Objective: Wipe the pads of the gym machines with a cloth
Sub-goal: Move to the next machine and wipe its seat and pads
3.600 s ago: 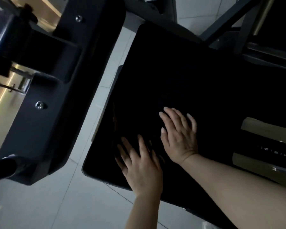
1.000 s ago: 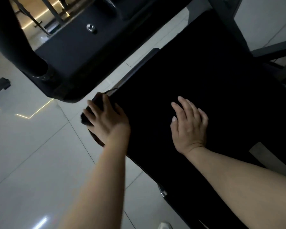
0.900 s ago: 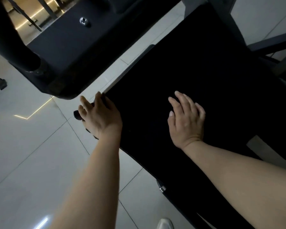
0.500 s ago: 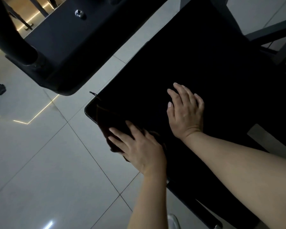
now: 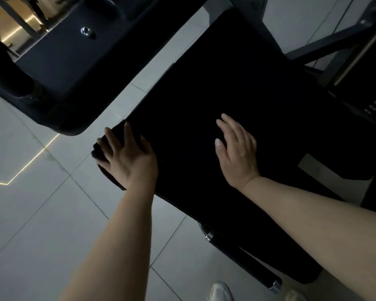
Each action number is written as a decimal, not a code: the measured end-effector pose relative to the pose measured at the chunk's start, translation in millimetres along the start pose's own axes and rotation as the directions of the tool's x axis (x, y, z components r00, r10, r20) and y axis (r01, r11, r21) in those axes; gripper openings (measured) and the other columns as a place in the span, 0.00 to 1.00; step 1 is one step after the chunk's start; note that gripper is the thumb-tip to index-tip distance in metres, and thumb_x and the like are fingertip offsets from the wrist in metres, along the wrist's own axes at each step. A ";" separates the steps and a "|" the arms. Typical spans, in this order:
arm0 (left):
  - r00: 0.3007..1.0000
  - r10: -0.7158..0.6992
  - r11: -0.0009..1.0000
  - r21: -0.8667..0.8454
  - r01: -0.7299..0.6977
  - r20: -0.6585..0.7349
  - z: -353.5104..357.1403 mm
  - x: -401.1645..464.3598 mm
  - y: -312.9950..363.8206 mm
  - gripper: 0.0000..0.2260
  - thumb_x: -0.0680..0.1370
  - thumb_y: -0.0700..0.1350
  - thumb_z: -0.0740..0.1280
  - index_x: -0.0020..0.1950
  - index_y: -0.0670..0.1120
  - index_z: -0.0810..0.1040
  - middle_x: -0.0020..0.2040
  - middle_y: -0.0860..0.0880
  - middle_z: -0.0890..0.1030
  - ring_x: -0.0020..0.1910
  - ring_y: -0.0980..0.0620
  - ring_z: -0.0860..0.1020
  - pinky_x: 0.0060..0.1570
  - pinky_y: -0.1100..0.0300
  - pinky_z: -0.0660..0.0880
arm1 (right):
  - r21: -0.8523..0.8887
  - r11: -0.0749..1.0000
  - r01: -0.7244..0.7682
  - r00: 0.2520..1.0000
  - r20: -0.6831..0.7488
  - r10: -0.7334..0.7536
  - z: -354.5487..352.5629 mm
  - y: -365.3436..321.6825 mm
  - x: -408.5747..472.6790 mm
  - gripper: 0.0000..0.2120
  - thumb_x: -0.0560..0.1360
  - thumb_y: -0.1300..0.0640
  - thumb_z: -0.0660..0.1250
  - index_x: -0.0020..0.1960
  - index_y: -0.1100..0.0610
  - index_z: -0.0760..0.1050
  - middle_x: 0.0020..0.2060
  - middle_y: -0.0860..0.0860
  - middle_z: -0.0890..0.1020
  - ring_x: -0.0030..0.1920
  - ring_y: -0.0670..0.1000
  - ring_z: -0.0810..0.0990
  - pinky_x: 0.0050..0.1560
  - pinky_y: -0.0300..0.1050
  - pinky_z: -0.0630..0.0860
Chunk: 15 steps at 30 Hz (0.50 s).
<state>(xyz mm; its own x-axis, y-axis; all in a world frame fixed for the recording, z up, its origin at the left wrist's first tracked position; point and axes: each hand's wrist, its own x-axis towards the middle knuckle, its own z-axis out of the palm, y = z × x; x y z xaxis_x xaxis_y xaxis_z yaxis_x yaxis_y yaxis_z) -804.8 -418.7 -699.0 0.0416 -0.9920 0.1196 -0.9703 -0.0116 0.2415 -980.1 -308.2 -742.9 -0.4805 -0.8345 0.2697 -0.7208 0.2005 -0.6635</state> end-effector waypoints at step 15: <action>0.963 0.169 0.981 -0.127 -0.145 0.210 38.1 -135.9 13.0 0.24 0.76 0.51 0.55 0.71 0.46 0.68 0.74 0.34 0.59 0.72 0.31 0.54 0.61 0.33 0.65 | 0.208 0.940 -0.270 0.956 -0.056 0.287 6.8 -9.4 -53.4 0.30 0.77 0.42 0.46 0.72 0.57 0.65 0.73 0.51 0.64 0.72 0.49 0.61 0.70 0.41 0.56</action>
<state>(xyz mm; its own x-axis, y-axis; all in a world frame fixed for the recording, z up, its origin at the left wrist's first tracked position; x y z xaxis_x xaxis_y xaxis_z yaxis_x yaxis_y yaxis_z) -832.2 -288.9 -748.9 -0.1742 -0.9836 -0.0460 -0.9279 0.1483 0.3421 -944.3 -269.0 -755.8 -0.6948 -0.7112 0.1066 -0.4434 0.3070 -0.8421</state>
